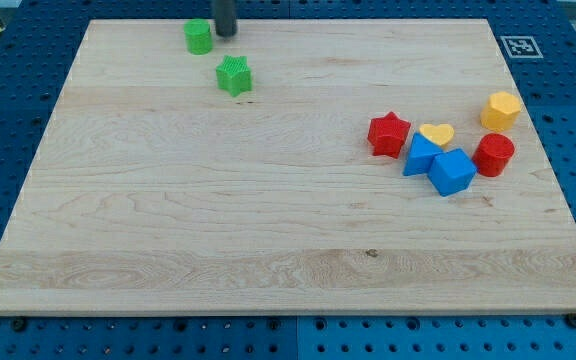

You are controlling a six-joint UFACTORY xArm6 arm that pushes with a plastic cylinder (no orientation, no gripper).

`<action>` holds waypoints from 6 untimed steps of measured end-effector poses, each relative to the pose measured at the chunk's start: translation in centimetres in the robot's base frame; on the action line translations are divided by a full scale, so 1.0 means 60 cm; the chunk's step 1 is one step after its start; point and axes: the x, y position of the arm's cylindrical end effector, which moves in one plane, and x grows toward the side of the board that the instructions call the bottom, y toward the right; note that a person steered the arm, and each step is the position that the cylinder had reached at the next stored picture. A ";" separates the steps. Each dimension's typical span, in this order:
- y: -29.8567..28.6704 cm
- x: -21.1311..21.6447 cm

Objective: Move your arm towards green star

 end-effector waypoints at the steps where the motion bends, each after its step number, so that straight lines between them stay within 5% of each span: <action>1: -0.069 0.007; 3: 0.032 -0.013; 4: 0.074 0.038; 6: 0.043 0.095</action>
